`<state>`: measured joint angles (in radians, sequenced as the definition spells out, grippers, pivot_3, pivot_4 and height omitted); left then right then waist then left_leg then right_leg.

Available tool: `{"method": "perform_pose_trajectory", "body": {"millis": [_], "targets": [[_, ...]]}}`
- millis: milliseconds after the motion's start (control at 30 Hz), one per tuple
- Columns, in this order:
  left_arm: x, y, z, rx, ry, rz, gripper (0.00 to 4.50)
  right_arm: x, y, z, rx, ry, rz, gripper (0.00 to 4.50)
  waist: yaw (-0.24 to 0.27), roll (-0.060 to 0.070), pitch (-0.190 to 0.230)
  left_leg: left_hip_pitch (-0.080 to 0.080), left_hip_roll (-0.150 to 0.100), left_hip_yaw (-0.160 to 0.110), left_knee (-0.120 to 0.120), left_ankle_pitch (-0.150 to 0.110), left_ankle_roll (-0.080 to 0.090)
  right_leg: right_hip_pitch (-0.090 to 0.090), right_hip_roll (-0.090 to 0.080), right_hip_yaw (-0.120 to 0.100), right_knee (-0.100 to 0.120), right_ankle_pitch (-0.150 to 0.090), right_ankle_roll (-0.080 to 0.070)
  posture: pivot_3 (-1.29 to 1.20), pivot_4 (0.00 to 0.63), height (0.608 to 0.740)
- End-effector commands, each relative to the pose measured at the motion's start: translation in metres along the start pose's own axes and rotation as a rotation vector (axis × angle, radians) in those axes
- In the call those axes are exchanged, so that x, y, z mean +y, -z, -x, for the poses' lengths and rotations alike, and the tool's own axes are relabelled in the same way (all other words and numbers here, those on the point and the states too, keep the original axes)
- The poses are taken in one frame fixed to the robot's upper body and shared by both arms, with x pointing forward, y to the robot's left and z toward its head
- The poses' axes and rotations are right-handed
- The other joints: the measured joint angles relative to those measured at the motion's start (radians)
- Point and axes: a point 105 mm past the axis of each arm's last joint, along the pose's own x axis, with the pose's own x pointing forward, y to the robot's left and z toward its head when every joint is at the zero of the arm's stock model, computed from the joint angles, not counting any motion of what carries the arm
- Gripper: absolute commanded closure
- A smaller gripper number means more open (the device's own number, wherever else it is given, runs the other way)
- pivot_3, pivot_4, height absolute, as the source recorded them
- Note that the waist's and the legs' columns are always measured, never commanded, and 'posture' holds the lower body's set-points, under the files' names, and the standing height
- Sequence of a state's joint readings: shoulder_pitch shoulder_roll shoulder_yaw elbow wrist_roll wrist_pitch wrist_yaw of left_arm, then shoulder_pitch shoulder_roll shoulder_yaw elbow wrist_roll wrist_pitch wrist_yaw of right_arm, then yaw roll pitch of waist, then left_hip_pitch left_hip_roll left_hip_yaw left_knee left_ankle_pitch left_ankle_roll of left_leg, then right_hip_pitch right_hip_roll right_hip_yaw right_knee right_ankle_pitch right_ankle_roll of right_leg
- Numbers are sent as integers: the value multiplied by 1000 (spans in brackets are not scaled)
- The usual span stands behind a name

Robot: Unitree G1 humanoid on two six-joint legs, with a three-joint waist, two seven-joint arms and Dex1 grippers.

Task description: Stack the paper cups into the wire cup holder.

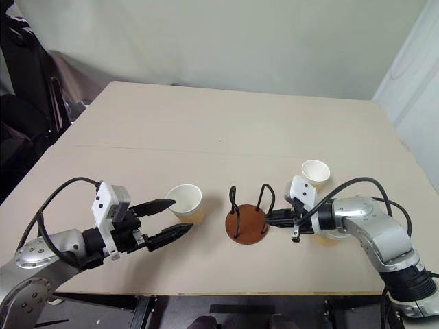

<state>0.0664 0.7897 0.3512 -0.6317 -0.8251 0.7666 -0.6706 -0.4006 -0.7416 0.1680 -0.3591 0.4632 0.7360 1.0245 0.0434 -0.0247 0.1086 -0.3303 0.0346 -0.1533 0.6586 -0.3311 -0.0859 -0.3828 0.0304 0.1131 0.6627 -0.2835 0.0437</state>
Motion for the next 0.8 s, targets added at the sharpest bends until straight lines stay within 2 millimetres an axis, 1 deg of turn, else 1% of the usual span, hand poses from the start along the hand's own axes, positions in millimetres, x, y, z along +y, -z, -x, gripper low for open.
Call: {"method": "perform_pose_trajectory", "body": {"millis": [33,100,200,233,400,533,567,600,800], "targets": [[-4,-6,1,-19,8,-39,0,2,12,-3,51,-6,-17,4489,-1,0,0,0,0,0,0,0,0,0,0,0,0,0,0,0,150,740],[-4,-6,1,-19,9,-39,0,3,15,-3,66,-9,-23,4489,-1,0,0,1,0,0,0,0,0,1,0,0,0,0,0,0,150,740],[-4,-7,0,-19,12,-38,0,4,17,-4,74,-11,-20,3781,-3,-1,0,3,0,0,1,0,1,4,0,0,0,0,0,0,150,740],[-5,-7,0,-19,13,-38,0,3,17,-5,75,-7,-18,3490,-2,-1,1,3,0,0,1,-1,1,4,0,0,0,0,0,0,150,740],[-4,-7,-2,-21,17,-39,0,2,16,-4,73,-2,-16,1635,-2,0,1,0,0,-1,2,-1,1,2,0,0,0,0,0,0,150,740],[-2,-8,-3,-21,21,-41,0,0,7,3,52,3,-1,182,-2,0,1,0,0,-1,2,-1,1,2,0,0,0,0,0,0,150,740],[-2,-8,-4,-22,22,-41,0,0,5,6,44,3,2,46,-2,0,1,0,0,-1,2,-1,1,2,0,0,0,0,0,0,150,740],[-2,-8,-4,-22,22,-41,0,0,3,7,40,3,3,46,-2,0,1,0,0,-1,2,-1,1,2,0,0,0,0,0,0,150,740],[0,-10,-8,-25,53,-49,0,-4,-26,44,27,51,69,46,1,0,2,-1,-1,-1,3,-1,1,2,1,0,-1,0,0,0,150,740]]}}
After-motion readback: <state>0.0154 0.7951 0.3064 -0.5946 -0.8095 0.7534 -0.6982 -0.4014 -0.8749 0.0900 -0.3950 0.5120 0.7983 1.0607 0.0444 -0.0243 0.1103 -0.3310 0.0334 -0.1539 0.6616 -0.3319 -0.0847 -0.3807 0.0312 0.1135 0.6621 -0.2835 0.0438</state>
